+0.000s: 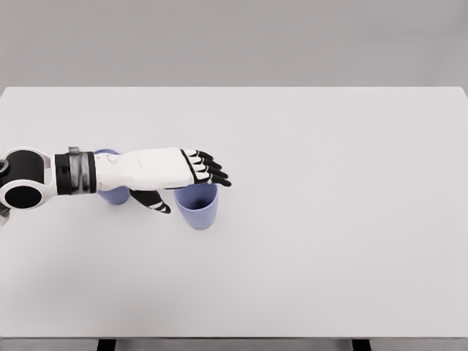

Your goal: Place the right cup on the left cup with left arm

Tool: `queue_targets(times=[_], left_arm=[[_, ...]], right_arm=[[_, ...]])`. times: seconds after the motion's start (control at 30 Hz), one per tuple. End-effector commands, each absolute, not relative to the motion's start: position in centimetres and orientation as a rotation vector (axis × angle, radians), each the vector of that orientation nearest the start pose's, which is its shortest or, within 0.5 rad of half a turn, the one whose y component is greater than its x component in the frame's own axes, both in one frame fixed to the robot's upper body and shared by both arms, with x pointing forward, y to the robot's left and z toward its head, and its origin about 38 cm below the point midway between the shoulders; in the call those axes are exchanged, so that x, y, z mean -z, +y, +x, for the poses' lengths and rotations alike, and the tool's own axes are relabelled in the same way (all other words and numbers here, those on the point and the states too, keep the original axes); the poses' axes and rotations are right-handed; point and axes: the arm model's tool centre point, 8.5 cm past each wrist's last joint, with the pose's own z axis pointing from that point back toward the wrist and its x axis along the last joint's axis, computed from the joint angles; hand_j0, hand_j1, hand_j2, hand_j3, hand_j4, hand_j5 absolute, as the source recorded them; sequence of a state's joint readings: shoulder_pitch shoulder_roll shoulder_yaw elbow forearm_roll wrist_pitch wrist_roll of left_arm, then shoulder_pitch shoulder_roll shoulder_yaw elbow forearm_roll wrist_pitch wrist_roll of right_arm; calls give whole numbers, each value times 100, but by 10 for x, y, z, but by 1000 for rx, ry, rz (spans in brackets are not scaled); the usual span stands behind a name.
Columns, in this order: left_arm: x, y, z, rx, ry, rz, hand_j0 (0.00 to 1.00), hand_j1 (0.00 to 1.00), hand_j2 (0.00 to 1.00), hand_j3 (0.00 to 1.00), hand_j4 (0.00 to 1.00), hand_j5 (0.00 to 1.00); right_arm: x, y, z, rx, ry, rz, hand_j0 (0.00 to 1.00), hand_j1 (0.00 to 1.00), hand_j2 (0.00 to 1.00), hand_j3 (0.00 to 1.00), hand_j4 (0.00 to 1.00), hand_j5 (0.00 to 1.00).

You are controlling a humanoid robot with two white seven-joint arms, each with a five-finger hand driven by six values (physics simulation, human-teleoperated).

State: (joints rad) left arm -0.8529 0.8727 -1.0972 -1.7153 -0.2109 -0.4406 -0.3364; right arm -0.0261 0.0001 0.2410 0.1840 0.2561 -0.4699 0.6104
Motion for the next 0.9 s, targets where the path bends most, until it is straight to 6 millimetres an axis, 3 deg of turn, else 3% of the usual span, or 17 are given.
queue_targets(times=[0.0,0.63,0.87], left_arm=[[-214,200,387,-2901,2111,-122,100,100,100,100,100,100],[-206,188,386,-2906,2098,-131,100,100,100,100,100,100],[-200,183,385,-2916,2099,-111,92,92,92,92,92,92]], right_arm=[[238,-221,-28,-568,-118,621,100,100,100,100,100,100],[238,-221,-28,-570,-118,621,100,100,100,100,100,100],[238,-221,-28,-569,-120,621,100,100,100,100,100,100]])
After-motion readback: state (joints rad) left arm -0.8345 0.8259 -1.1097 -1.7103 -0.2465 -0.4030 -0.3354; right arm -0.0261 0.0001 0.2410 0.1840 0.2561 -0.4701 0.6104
